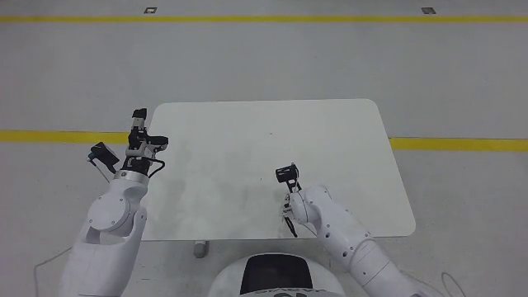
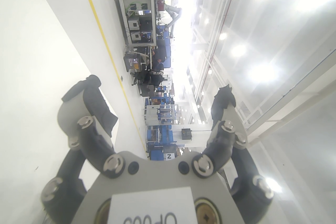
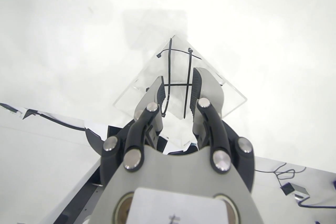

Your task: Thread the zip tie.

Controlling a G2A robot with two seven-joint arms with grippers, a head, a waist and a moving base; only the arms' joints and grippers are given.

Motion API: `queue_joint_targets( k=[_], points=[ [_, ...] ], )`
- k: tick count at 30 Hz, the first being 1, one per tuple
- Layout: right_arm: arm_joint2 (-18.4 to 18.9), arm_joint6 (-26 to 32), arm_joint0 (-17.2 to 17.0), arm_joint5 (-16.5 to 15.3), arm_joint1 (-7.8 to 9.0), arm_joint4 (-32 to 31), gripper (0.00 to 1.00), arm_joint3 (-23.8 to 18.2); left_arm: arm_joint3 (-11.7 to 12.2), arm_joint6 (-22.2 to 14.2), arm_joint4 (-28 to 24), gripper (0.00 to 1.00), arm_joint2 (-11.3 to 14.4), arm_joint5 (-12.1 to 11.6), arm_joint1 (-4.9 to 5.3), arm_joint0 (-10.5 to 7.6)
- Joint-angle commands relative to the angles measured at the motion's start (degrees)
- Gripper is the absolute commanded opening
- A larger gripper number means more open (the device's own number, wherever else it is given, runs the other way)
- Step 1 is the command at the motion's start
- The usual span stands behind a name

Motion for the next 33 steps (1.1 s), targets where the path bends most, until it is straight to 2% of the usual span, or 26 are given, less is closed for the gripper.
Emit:
queue_joint_targets(
  k=[1,5,11,16,19,27,31,33],
  points=[
    [0.2,0.1,-0.1,0.0,-0.25,-0.6,0.22,0.2,0.0,0.0,0.0,1.00,0.0,0.0,0.00,0.00],
    [0.5,0.4,-0.3,0.0,-0.77,-1.6,0.22,0.6,0.0,0.0,0.0,1.00,0.0,0.0,0.00,0.00],
    [1.1,0.7,-0.5,0.0,-1.56,-2.7,0.17,1.1,0.0,0.0,0.0,1.00,0.0,0.0,0.00,0.00],
    [1.6,0.7,-0.7,0.0,-2.09,-3.3,0.04,1.3,0.0,0.0,0.0,1.00,0.0,0.0,0.00,0.00],
    [1.9,0.7,-0.9,0.0,-2.37,-3.8,0.00,1.3,0.0,0.0,0.0,1.00,0.0,0.0,0.00,0.00],
    [2.5,1.1,-1.6,0.0,-2.83,-5.5,0.00,-0.2,0.0,0.0,0.0,1.00,0.0,0.0,0.00,0.00],
    [2.9,1.6,-2.1,0.0,-2.87,-6.5,0.05,-1.2,0.0,0.0,0.0,1.00,0.0,0.0,0.00,0.00],
    [3.0,2.0,-2.2,0.0,-2.85,-7.1,0.11,-1.5,0.0,0.0,0.0,1.00,0.0,0.0,0.00,0.00]
  ],
)
